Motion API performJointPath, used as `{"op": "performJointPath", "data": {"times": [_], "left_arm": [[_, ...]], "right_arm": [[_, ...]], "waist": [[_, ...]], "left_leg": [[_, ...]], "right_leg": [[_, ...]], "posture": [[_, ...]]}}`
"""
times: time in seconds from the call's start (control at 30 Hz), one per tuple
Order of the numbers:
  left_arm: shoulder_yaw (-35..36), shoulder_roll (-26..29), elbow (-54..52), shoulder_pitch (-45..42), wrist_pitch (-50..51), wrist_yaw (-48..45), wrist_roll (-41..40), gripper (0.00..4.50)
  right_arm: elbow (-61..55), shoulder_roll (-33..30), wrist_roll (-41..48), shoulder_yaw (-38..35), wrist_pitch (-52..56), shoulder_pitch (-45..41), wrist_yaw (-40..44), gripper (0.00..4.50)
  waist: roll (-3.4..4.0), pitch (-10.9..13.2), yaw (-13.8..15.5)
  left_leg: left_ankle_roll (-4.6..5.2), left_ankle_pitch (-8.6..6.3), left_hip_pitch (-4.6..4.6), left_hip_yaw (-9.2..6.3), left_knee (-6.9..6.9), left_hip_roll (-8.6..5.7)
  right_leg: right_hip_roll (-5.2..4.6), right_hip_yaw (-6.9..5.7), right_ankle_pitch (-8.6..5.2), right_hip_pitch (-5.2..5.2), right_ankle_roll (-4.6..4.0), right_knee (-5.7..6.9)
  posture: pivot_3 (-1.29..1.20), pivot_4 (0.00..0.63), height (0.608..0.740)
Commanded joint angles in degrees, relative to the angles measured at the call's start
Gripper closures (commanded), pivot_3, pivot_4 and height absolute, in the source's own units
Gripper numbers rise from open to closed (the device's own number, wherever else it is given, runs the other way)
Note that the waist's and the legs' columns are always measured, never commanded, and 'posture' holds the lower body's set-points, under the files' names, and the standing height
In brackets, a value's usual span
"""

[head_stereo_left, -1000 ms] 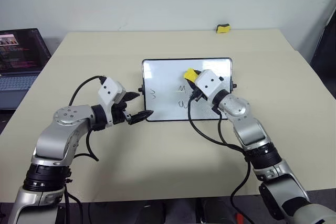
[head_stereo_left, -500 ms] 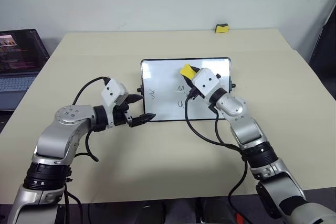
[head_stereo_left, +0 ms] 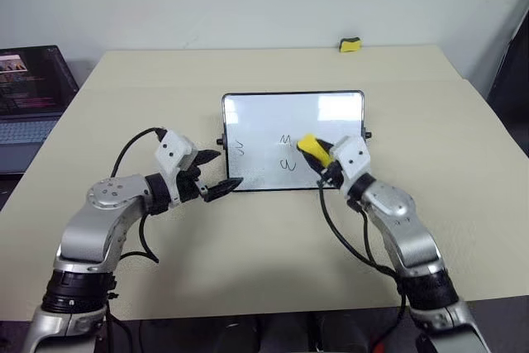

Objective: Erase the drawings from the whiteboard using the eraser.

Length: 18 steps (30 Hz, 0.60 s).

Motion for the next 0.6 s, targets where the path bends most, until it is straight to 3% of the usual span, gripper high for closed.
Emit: {"op": "performJointPath", "data": {"times": [0.03,0.23,0.33,0.6], "left_arm": [[2.13,-0.81,-2.37,0.80,-1.79,2.00,-0.03,0.00],[1.35,-0.30,-2.90,2.46,-1.63,1.37,-0.30,0.00],[0.49,0.72,-2.69,2.29,-0.44,0.03,-0.45,0.00],[-1.75,3.82,-4.24,1.93,4.04,-3.09,-1.05,0.00]], "right_arm": [[-5.39,-1.11,1.72,-1.31,2.84,2.19,-0.01,3.27],[-7.56,-3.25,1.40,0.36,6.30,5.28,0.34,3.27],[-6.73,-4.85,-1.94,2.81,2.37,3.59,0.44,3.27],[7.06,-3.21,-10.20,5.22,-7.64,-11.40,-4.75,3.27]], "waist": [[0.01,-0.01,-0.04],[0.00,-0.01,0.06],[0.00,-0.01,0.11],[-0.03,-0.03,-0.29]], "left_leg": [[0.00,0.00,0.01,0.00,0.00,0.00],[-0.01,0.01,0.03,0.01,0.01,0.01],[-0.01,0.01,0.03,0.01,0.01,0.01],[-0.04,0.03,0.05,0.04,0.01,0.00]], "right_leg": [[0.00,-0.01,0.00,0.00,-0.01,0.03],[0.02,-0.02,0.01,0.01,-0.01,0.03],[0.02,-0.03,0.01,0.02,-0.01,0.02],[0.03,-0.06,0.01,0.02,-0.01,0.03]], "posture": [[0.00,0.150,0.740],[0.00,0.150,0.740],[0.00,0.150,0.740],[0.00,0.150,0.740]]}}
